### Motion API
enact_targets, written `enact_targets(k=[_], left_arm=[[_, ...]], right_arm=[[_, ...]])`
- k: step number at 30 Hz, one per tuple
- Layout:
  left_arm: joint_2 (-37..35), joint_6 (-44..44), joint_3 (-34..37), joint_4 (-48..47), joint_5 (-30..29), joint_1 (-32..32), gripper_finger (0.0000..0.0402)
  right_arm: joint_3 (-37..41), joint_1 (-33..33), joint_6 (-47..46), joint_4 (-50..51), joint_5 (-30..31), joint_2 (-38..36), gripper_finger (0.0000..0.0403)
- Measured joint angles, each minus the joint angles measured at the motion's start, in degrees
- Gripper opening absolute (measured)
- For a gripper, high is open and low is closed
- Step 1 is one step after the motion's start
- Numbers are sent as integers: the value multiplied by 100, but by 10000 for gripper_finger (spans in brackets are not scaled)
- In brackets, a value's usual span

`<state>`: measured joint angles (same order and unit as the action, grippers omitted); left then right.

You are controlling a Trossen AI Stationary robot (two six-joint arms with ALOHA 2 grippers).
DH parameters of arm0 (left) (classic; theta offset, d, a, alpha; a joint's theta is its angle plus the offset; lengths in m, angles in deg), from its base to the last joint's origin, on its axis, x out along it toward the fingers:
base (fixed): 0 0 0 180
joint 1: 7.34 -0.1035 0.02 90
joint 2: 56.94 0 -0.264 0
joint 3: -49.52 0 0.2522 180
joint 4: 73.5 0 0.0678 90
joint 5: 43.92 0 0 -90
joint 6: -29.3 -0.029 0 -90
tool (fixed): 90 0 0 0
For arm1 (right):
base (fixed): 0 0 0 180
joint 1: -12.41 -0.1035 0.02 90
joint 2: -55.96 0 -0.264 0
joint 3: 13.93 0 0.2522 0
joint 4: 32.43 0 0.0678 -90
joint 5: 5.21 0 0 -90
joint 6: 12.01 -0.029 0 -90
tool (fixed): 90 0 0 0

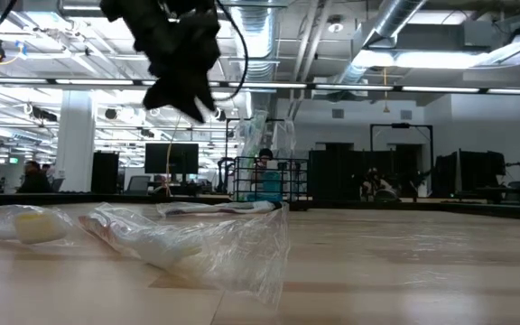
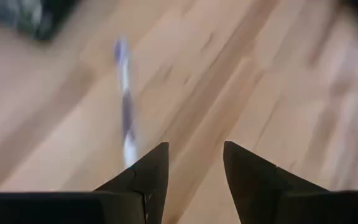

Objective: Pick & Place toothbrushing station
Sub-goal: Put the purple toothbrush into the black wire organizer

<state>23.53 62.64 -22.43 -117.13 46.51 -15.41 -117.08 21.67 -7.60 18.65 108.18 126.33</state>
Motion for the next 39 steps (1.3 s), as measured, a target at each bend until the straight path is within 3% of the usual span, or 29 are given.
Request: enact_targets(k=[6, 14, 20, 28, 31, 35, 39], left_arm=[[395, 579, 321, -158, -221, 340, 148], [1010, 583, 526, 18, -825, 460, 148], [1452, 448, 548, 762, -829, 378, 148], [2149, 384, 520, 1097, -413, 300, 146], [2321, 397, 509, 1212, -156, 287, 118], [2178, 533, 545, 1558, 277, 280, 22], [1675, 772, 569, 1741, 334, 255, 11]], right_arm=[[-9, -32, 71, 203, 23, -347, 210], [-1, -31, 203, 328, 38, -695, 209], [-4, -31, 289, 306, 42, -770, 210], [-2, -66, 316, 304, 22, -731, 210], [-2, -100, 314, 292, 49, -729, 210], [-2, -103, 314, 237, 134, -731, 202], [-116, -162, 495, -53, 226, -739, 179]])
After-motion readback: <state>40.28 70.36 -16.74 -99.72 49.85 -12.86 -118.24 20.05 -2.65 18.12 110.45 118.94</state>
